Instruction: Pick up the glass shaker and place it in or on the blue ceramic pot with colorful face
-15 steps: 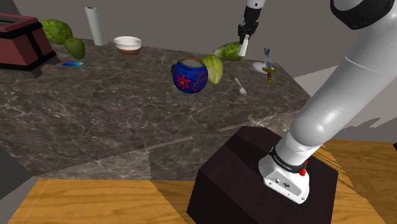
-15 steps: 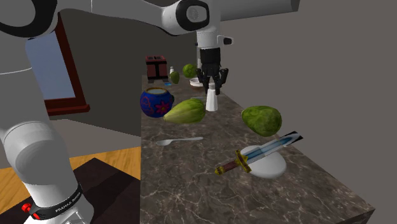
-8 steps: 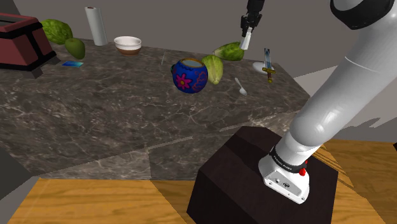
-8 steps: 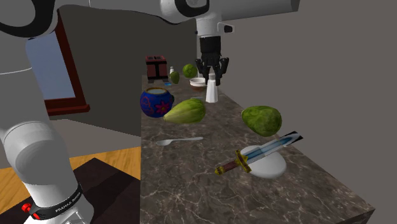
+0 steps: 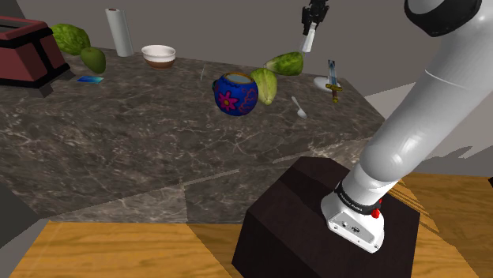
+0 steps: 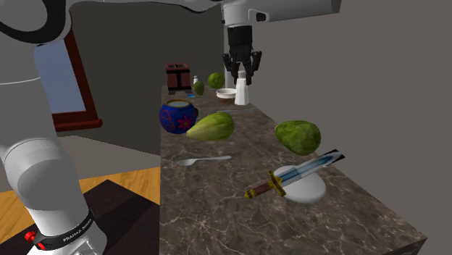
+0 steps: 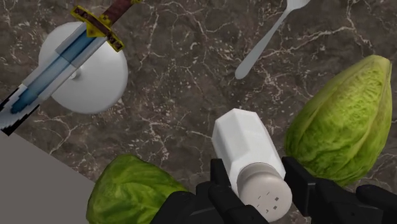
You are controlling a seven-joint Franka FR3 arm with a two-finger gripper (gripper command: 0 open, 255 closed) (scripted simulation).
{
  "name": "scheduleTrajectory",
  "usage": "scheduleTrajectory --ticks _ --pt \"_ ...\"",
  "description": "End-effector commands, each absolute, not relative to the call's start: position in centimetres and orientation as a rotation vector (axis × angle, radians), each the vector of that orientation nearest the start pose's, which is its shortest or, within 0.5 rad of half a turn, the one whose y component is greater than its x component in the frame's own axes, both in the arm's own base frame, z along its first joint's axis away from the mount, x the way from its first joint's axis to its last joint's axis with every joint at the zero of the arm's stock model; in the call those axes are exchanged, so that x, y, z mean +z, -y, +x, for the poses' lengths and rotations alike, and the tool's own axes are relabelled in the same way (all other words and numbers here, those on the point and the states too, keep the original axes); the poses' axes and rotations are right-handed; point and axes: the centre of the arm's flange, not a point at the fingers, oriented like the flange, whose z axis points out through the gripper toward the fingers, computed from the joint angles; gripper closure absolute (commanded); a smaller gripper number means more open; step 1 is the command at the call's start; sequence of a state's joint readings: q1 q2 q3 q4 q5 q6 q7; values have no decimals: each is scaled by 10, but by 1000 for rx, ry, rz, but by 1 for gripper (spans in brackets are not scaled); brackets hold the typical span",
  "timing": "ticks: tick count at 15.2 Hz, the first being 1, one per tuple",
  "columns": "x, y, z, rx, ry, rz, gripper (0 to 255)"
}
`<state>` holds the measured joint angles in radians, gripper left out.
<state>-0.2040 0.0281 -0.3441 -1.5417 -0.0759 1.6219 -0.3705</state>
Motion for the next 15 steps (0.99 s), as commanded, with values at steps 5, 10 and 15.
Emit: scheduleTrajectory --ticks 5,10,15 --pt "637 248 491 -16 -284 -3229 255" --pt "642 183 501 -16 -284 -3229 255" --pt "646 118 512 -16 -284 -3229 255"
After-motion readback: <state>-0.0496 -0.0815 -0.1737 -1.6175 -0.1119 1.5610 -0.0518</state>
